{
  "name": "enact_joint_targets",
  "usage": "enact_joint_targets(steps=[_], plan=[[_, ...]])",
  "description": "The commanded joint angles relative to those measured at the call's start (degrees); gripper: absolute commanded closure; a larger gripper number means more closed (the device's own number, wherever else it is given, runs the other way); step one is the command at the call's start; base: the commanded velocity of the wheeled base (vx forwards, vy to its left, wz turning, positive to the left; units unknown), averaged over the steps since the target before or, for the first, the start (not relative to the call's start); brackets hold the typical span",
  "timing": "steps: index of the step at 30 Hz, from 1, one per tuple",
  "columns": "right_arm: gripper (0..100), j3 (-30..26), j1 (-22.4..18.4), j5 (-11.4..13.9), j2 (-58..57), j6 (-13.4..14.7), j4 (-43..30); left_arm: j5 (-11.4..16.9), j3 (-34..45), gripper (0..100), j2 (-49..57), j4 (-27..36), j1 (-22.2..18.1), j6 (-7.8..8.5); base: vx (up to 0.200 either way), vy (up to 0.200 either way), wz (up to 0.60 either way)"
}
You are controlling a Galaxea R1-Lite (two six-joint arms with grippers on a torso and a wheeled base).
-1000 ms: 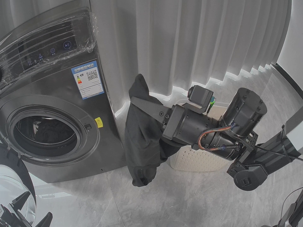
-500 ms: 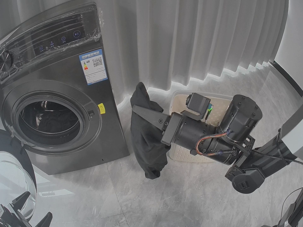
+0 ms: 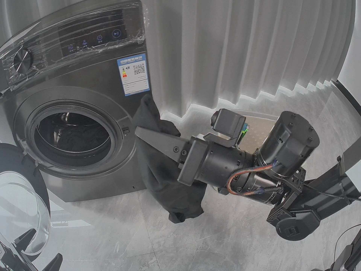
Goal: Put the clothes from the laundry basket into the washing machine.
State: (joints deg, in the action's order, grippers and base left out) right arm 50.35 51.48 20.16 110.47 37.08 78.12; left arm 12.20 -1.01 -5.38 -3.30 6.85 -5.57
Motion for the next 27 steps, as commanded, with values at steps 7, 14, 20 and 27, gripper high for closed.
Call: enact_joint_targets(steps=[7, 14, 20, 27], plan=[[100, 4.76, 6.0, -0.04, -0.96, -0.08, -0.07, 0.01, 0.84, 0, 0.01, -0.04, 0.0, -0.32, 0.0, 0.0, 0.0], [100, 4.67, 3.54, -0.21, 1.68, -0.08, 0.19, 0.01, 0.84, 0, 0.01, -0.04, 0.0, -0.05, 0.0, 0.0, 0.0], [100, 3.97, 0.11, -0.3, 6.77, -0.52, 1.78, 0.01, 0.84, 0, 0.01, -0.04, 0.0, 0.12, 0.0, 0.0, 0.0], [100, 3.62, -3.76, -0.3, 12.4, -0.52, 5.47, -0.07, 0.84, 0, 0.01, -0.04, 0.0, 0.12, 0.0, 0.0, 0.0]])
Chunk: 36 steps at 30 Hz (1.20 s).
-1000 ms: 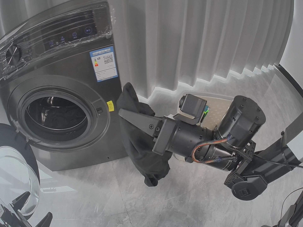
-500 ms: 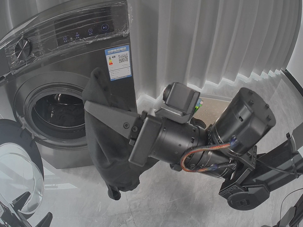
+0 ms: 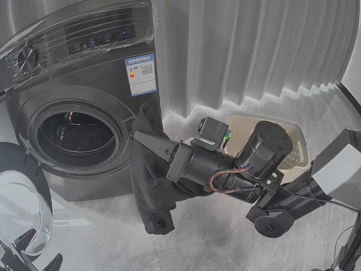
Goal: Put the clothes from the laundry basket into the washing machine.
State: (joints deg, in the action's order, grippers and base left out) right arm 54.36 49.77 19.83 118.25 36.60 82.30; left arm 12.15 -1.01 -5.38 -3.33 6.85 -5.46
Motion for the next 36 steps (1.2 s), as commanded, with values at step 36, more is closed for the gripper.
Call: enact_joint_targets(steps=[36], plan=[[100, -3.82, -0.91, -3.66, 0.14, -2.58, 4.01, -0.03, 0.84, 0, 0.01, -0.01, 0.0, 0.01, 0.0, 0.0, 0.15]])
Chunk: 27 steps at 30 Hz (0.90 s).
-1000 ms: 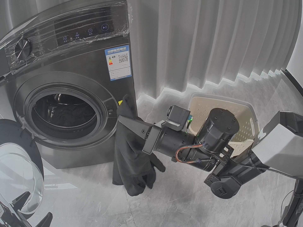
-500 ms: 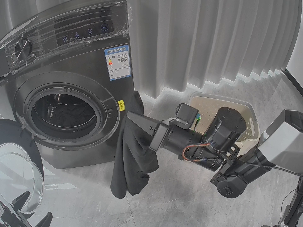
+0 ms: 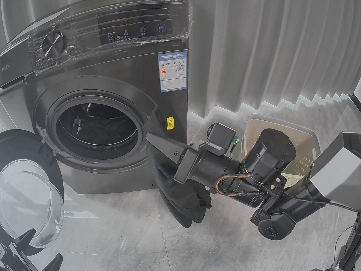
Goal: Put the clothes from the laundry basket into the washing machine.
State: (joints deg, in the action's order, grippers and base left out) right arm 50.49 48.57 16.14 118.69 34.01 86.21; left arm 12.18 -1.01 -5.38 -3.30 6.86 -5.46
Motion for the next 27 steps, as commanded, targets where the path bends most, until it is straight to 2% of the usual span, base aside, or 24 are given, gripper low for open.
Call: enact_joint_targets(steps=[1, 6, 12, 27], plan=[[100, 0.13, 0.3, 0.03, -0.39, 0.0, 0.1, -0.05, 0.84, 0, 0.01, -0.04, -0.01, 0.01, 0.0, 0.0, 0.0], [100, -0.04, 0.21, -0.14, -0.39, -0.09, 0.01, 0.04, 0.84, 0, 0.01, -0.04, -0.01, -0.08, 0.0, 0.0, 0.0], [100, 0.13, 0.21, -0.14, -0.39, -0.26, 0.1, 0.04, 0.84, 0, 0.01, -0.04, -0.01, -0.08, 0.0, 0.0, 0.6], [100, -0.13, -0.58, -0.06, -0.91, -1.23, 0.1, 0.04, 0.84, 0, 0.01, -0.04, -0.01, -0.25, 0.0, 0.0, 0.0]])
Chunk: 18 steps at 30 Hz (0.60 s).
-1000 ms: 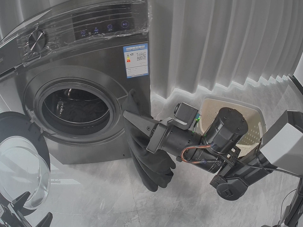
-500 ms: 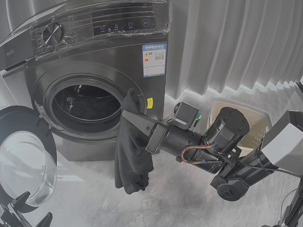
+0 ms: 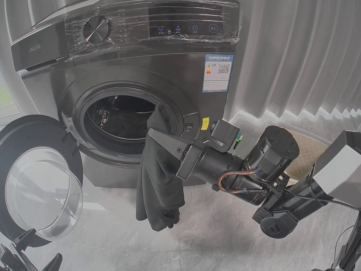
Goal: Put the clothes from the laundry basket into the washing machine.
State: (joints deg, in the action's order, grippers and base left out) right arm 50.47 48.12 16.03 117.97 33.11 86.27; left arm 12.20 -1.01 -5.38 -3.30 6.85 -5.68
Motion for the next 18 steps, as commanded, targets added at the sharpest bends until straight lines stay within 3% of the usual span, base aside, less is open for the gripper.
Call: enact_joint_targets(steps=[1, 9, 15, 18], plan=[[100, -0.11, -0.13, 0.05, -0.19, -0.41, -0.05, 0.01, 0.84, 0, 0.01, -0.04, 0.0, -0.03, 0.0, 0.0, 0.0], [100, -0.9, 0.31, -0.12, -0.72, -0.5, -0.05, 0.01, 0.84, 0, 0.01, -0.04, 0.0, -0.03, 0.0, 0.0, 0.0], [100, -0.99, -0.13, -0.12, -0.9, -0.59, 0.04, 0.01, 0.84, 0, 0.01, -0.04, 0.0, 0.06, 0.0, 0.0, 0.6], [100, -0.99, -0.13, -0.12, -1.07, -0.59, 0.04, 0.01, 0.84, 0, 0.01, -0.04, 0.0, 0.14, 0.0, 0.0, 0.0]])
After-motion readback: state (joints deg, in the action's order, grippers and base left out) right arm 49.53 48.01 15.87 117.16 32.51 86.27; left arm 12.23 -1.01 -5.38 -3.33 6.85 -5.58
